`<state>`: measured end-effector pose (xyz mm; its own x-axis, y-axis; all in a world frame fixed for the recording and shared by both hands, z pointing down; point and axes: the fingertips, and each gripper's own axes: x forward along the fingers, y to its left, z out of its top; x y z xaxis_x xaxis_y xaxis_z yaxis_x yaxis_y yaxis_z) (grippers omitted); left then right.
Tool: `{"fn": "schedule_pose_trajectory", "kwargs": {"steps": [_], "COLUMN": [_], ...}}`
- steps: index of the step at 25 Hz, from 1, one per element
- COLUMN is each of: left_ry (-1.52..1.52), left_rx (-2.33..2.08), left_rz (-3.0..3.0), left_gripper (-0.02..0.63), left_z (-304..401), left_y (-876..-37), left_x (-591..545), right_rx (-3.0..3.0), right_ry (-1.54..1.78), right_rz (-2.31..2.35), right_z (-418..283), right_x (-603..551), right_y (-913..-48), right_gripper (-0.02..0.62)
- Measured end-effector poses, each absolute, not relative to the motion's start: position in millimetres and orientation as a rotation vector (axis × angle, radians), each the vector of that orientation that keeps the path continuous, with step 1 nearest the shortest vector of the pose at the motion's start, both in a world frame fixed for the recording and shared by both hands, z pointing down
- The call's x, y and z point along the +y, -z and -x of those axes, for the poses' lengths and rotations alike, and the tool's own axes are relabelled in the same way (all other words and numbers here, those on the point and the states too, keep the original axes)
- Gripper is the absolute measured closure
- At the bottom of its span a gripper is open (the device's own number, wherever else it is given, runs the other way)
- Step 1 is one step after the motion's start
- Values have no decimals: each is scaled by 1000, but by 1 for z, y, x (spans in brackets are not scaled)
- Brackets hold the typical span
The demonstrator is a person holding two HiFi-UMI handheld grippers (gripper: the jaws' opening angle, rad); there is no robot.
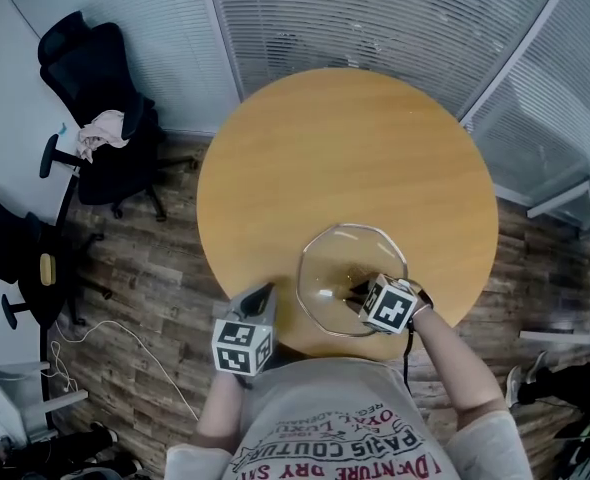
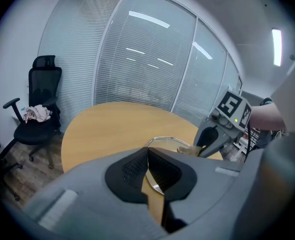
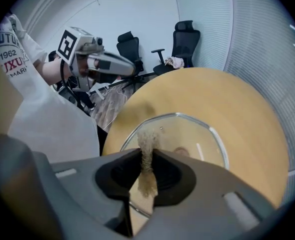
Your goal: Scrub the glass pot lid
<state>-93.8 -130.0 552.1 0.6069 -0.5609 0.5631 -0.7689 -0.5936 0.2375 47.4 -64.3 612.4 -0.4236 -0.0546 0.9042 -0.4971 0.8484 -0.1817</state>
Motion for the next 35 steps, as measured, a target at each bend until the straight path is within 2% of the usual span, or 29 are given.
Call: {"fn": "schedule_pose_trajectory", "kwargs": {"steps": [4, 8, 15, 21, 23, 27, 35], "left_ry": [-615, -626, -637, -631, -633, -636, -637], "left_rx": [-1070, -1099, -1168, -1200, -1195, -1184, -1196], "left_rz": [-2372, -2344, -2280, -2226, -2223, -2228, -2228], "left_gripper": [598, 598, 598, 598, 598, 598, 598], "left_z": [89, 90, 104, 114, 114, 111, 126], "left_y": [-554, -557, -563, -572, -573, -575, -575], "left_x": [-132, -134, -138, -146, -147, -146, -139], "right_rx": [-1928, -1881, -1651, -1603, -1628, -1697, -1729], "right_ry": [-501, -637, -742, -750, -758, -570, -544], "right_rz": [-566, -726, -806, -854, -839, -828, -785], "right_z": [-85, -121, -165, -169, -156, -138, -104], "right_x": [-121, -162, -179, -195, -195, -218, -219], "right_y": [-603, -619, -670, -691, -693, -686, -685], "right_gripper": [531, 531, 531, 531, 531, 529, 529]}}
